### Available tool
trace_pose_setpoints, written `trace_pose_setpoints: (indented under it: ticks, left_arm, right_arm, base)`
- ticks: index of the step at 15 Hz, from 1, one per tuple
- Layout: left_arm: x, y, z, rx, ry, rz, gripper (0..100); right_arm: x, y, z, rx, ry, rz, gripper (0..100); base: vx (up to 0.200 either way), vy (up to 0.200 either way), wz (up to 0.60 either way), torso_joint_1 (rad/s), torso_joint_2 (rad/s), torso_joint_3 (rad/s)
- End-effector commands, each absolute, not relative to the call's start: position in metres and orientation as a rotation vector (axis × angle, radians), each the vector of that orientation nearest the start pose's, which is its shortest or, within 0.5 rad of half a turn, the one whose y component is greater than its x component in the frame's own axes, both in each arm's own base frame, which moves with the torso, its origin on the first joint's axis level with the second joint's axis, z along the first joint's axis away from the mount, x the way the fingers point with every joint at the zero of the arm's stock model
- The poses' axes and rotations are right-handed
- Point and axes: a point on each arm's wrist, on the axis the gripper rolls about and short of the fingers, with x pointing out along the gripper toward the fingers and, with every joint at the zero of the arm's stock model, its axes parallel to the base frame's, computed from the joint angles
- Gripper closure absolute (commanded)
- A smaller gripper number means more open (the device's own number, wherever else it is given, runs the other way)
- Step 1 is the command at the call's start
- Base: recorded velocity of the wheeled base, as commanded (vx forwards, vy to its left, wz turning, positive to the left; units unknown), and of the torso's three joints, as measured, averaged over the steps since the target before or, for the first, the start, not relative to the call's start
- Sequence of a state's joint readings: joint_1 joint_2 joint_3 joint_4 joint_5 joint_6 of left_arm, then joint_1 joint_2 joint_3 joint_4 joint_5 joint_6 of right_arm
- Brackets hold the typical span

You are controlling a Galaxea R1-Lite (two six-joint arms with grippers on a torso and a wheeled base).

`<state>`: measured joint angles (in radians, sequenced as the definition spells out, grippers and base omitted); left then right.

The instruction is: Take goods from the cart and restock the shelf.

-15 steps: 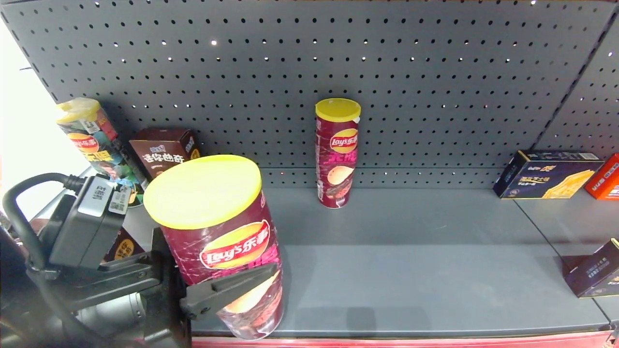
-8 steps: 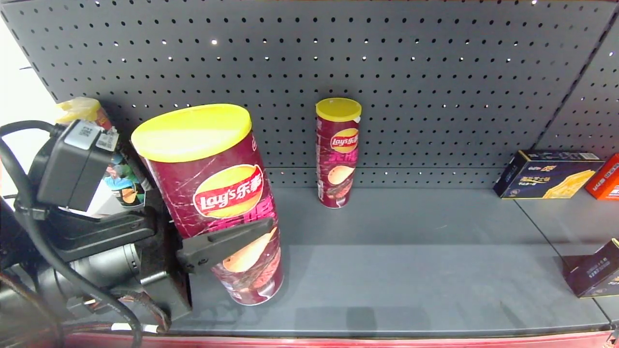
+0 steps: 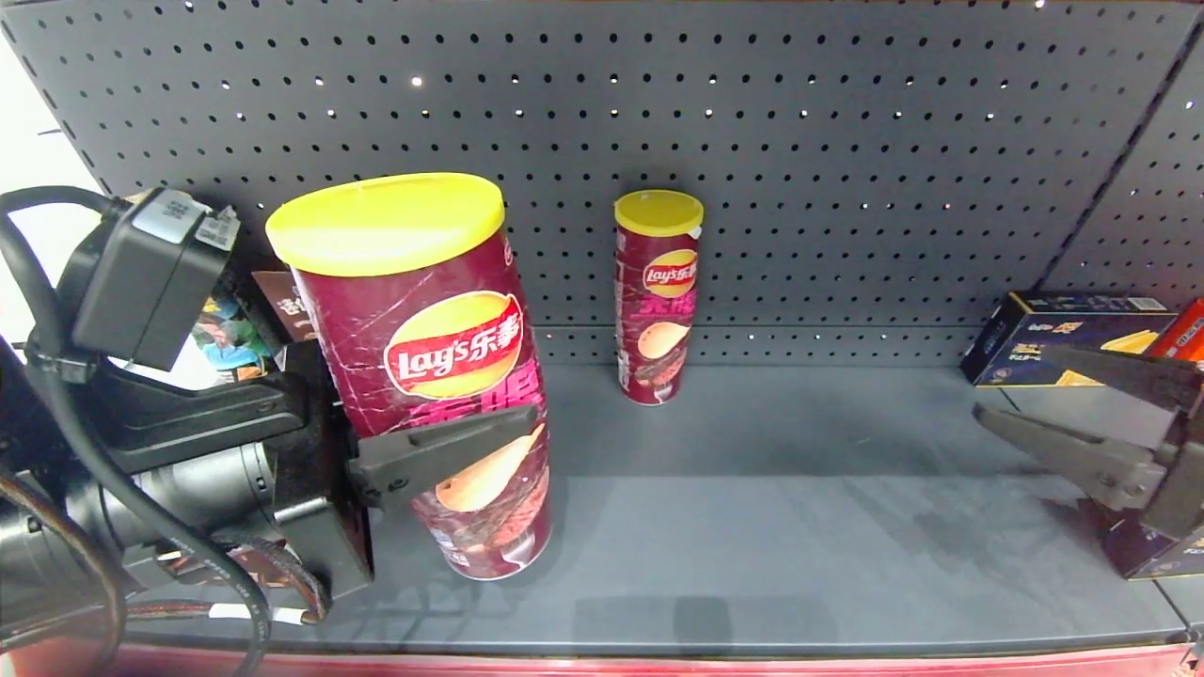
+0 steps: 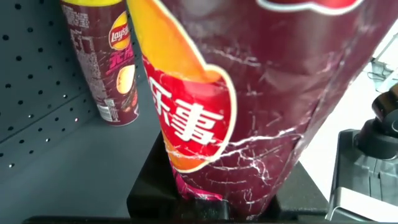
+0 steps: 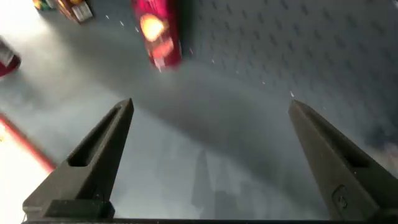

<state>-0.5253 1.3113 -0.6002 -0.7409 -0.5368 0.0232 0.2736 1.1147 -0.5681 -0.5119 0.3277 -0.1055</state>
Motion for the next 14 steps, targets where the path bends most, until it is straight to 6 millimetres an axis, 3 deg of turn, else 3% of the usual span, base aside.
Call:
trace_pose_setpoints:
  ticks: [1, 2, 3, 4, 8, 11, 14]
  left_arm:
    - [0.17, -0.111, 0.235, 0.021, -0.04, -1.058, 100]
    - [0.17, -0.111, 0.234, 0.021, -0.036, -1.055, 100]
    - [0.171, -0.11, 0.234, 0.021, -0.038, -1.053, 100]
    - [0.171, -0.11, 0.234, 0.02, -0.034, -1.054, 100]
    - [0.167, -0.108, 0.231, 0.017, -0.027, -1.054, 100]
    - [0.166, -0.106, 0.234, 0.014, -0.037, -1.044, 100]
    - [0.166, -0.105, 0.233, 0.014, -0.035, -1.04, 100]
  right_arm:
    - [0.201, 0.072, 0.229, -0.112, 0.044, 0.685, 0]
    - [0.217, 0.08, 0.235, -0.112, 0.029, 0.752, 0]
    - [0.22, 0.081, 0.236, -0.113, 0.025, 0.767, 0]
    - [0.241, 0.09, 0.241, -0.149, -0.008, 0.882, 0]
    - [0.289, 0.111, 0.242, -0.195, -0.072, 1.127, 0]
    - [0.317, 0.124, 0.246, -0.194, -0.121, 1.27, 0]
    - [0.336, 0.136, 0.248, -0.202, -0.151, 1.287, 0]
  base:
    - [0.0, 0.0, 0.0, 0.0, 0.0, 0.0]
    - [0.0, 0.0, 0.0, 0.0, 0.0, 0.0]
    - [0.0, 0.0, 0.0, 0.0, 0.0, 0.0]
    - [0.0, 0.0, 0.0, 0.0, 0.0, 0.0]
    - [0.0, 0.0, 0.0, 0.0, 0.0, 0.0]
    - [0.0, 0.0, 0.0, 0.0, 0.0, 0.0]
    - [0.0, 0.0, 0.0, 0.0, 0.0, 0.0]
